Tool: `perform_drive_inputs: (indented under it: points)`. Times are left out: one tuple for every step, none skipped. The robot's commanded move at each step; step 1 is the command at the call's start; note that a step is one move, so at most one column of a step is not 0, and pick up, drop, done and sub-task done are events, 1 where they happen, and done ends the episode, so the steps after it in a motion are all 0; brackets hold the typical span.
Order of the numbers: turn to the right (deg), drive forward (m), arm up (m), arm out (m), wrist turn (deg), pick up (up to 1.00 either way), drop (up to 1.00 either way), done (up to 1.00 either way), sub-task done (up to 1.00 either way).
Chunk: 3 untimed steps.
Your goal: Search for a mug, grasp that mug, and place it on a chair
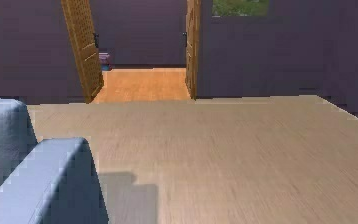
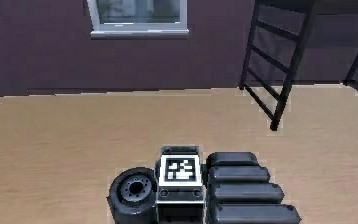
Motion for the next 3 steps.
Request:
perform_drive_inputs:
  points:
    - [-3.0,0.00,0.00,0.00,0.0,0.00,0.00,0.00,0.00]
    - [45.0,0.00,0.00,0.00,0.0,0.00,0.00,0.00,0.00]
    - [6.0,0.00,0.00,0.00,0.0,0.00,0.00,0.00,0.00]
